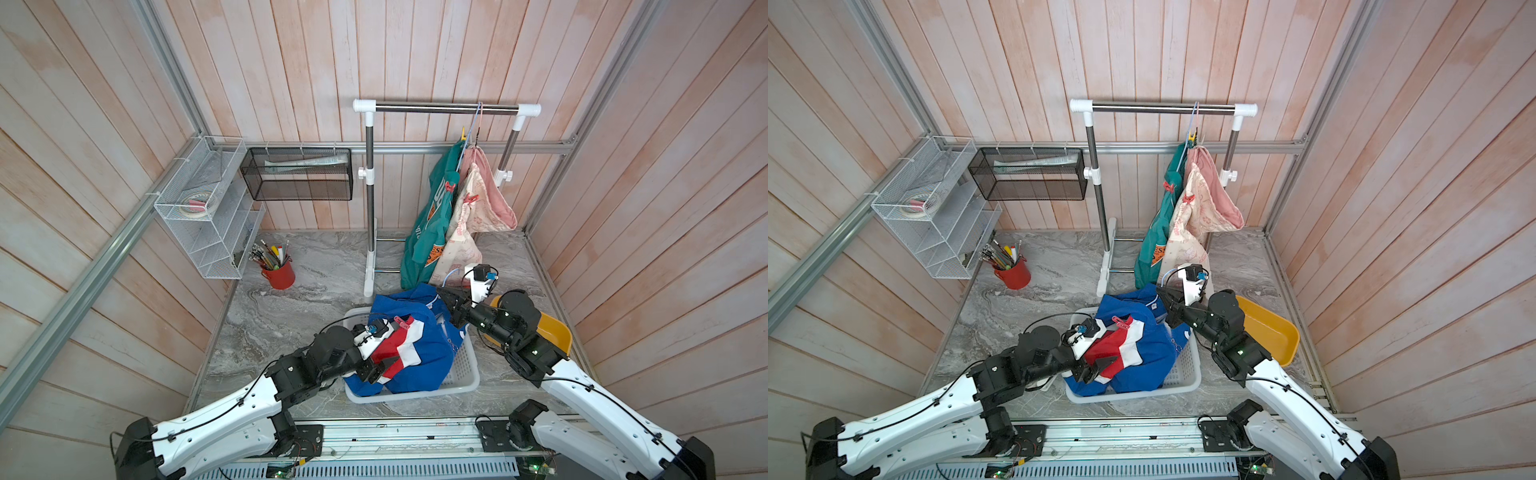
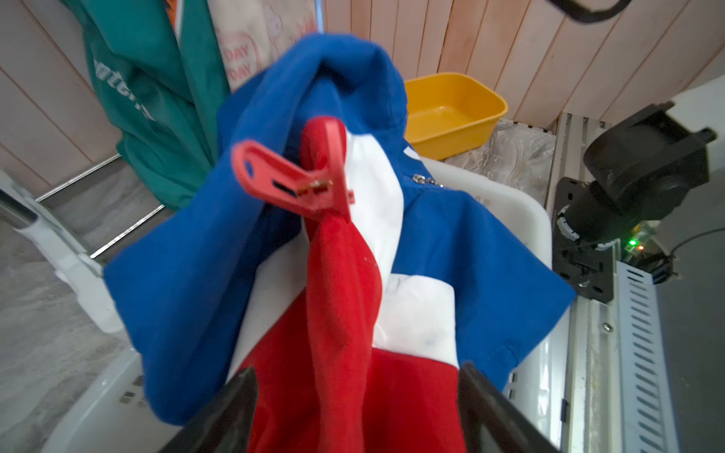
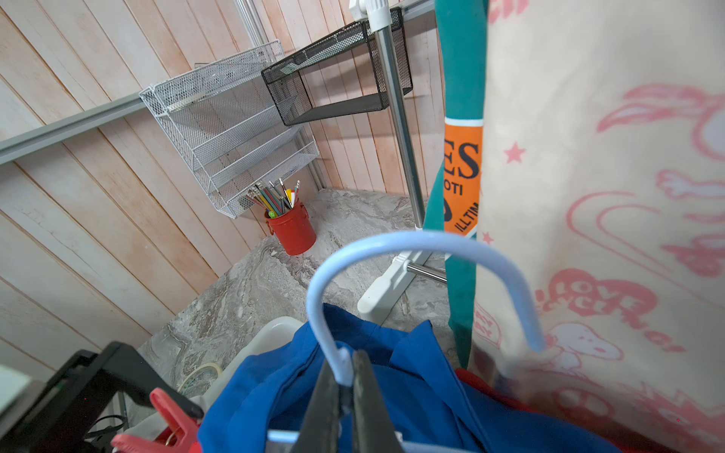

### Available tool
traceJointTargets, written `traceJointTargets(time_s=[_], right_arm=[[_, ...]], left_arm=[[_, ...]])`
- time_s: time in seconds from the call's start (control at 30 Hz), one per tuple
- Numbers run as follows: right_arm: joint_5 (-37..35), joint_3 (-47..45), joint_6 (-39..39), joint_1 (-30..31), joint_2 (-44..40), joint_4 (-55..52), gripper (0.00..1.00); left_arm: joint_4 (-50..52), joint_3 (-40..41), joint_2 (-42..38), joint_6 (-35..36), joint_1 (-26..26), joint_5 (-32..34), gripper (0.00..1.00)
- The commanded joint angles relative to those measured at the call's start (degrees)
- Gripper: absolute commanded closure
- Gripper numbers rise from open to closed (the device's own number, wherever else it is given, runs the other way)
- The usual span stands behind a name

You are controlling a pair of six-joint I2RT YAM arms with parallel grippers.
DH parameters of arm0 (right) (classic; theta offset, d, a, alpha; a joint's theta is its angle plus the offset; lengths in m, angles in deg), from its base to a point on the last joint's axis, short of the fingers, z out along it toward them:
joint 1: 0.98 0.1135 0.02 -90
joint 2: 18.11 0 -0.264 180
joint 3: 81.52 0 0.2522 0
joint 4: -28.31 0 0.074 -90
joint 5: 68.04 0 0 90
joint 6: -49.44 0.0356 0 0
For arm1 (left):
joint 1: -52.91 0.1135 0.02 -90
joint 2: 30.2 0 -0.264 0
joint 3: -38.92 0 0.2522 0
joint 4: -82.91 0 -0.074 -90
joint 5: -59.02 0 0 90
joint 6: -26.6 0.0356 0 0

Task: Remove the clothespins securing jackets to the hanger
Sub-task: Remove the clothespin from the hanger.

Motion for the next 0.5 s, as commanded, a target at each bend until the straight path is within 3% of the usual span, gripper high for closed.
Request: traceJointTargets(time_s=[0.0, 0.27, 0.47], right_arm=[[-0.21, 0.67, 0.24, 0.19, -0.72, -0.67, 1.0], [-0.44, 0.46, 0.01, 0.32, -1.66, -1.02, 1.0], [-0.56, 0.38, -0.14, 0.27, -1.67, -0.97, 1.0]], left_arm=[[2.41, -3.65, -1.04, -0.32, 1.67, -2.64, 0.1], [4.25, -10.4, 4.84, -0.36, 7.93, -14.93, 0.11], [3.15, -12.86, 8.26, -1.31, 9.45, -21.15, 0.12]])
